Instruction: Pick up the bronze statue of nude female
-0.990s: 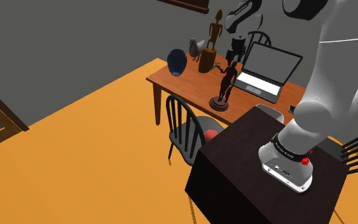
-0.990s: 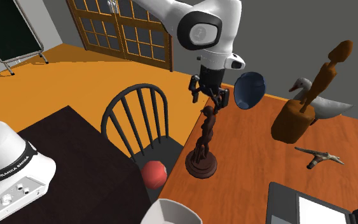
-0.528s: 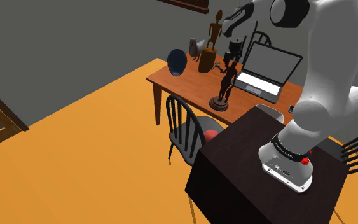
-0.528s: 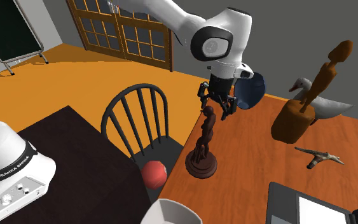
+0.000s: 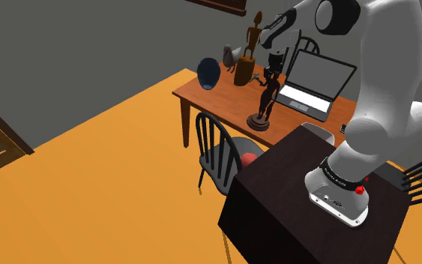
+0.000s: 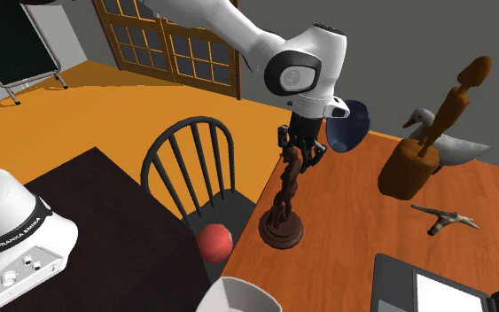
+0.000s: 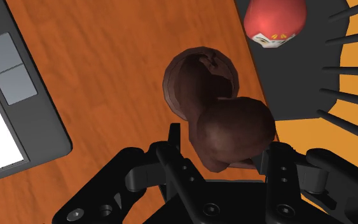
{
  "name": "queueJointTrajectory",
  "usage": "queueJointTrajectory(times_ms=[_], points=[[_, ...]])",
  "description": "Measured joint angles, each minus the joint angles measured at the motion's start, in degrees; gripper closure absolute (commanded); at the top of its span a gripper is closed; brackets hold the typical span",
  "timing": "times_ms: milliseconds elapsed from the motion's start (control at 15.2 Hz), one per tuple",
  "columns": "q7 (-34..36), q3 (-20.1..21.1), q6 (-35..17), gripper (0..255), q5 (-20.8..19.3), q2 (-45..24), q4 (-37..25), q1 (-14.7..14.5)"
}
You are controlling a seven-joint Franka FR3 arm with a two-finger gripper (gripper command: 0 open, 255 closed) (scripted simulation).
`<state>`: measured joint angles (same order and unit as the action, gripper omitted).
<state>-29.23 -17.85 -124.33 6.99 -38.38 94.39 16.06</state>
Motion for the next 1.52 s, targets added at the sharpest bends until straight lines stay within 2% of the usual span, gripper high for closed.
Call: queueJointTrajectory(times_ms=[528,1518], points=[[0.0,0.0,0.2,255,0.0,0.0,-0.1,0.0],[0.4,-1.2,8.1,255,-1.7,6.0,-2.0,-0.8]])
